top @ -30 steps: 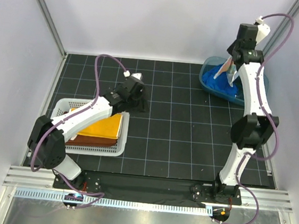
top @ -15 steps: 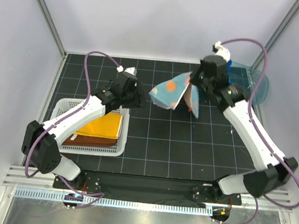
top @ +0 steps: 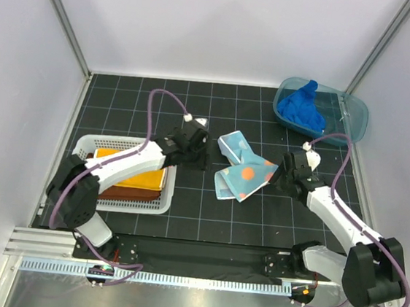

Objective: Fold and stack the towels
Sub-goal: Move the towel to the center of the board, then flatten out the crumpled towel

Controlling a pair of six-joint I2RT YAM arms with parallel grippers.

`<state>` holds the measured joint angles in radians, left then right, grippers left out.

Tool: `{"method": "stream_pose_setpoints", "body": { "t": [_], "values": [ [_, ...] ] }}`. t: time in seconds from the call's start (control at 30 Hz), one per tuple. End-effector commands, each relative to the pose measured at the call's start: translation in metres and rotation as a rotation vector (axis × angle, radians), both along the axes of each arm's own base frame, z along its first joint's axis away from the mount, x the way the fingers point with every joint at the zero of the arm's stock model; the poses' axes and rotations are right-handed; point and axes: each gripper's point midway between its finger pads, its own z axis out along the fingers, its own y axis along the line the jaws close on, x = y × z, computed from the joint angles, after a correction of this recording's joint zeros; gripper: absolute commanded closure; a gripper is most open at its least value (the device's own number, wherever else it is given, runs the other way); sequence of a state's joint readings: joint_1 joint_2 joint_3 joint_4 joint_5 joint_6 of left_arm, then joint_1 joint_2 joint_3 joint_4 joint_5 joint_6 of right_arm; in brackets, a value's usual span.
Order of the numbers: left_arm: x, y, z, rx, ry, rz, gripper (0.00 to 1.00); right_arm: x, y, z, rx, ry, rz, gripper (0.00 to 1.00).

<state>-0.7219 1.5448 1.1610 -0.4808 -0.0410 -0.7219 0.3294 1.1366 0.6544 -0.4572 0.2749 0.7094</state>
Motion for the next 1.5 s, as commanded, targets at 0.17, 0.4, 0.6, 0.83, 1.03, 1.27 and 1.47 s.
{"method": "stream_pose_setpoints", "body": {
  "t": [0.17,0.4,0.6,0.83,1.03,1.27,1.47],
  "values": [
    [-0.044,-0.048,-0.035,0.011,0.025,-0.133,0.49,-0.007,0.019,0.053,0.08,-0.185,0.1,0.45],
    [-0.05,-0.066,-0.078,0.044,0.074,-0.131,0.41,-0.027,0.06,0.029,0.053,-0.176,0.241,0.48],
    [-0.043,-0.068,-0.103,0.107,0.077,-0.1,0.37,-0.031,0.069,0.019,0.073,-0.19,0.267,0.51],
    [-0.054,-0.072,-0.126,0.154,0.103,-0.093,0.5,-0.029,0.068,0.005,0.041,-0.193,0.261,0.53],
    [-0.066,-0.058,-0.144,0.226,0.121,-0.075,0.7,-0.022,0.073,0.004,0.044,-0.206,0.269,0.52],
    [-0.061,-0.037,-0.13,0.292,0.068,-0.039,1.0,-0.024,0.1,-0.01,0.052,-0.212,0.369,0.52],
    [-0.06,-0.028,-0.113,0.291,0.037,-0.025,1.0,-0.027,0.116,-0.018,0.019,-0.227,0.405,0.44]
  ]
}}
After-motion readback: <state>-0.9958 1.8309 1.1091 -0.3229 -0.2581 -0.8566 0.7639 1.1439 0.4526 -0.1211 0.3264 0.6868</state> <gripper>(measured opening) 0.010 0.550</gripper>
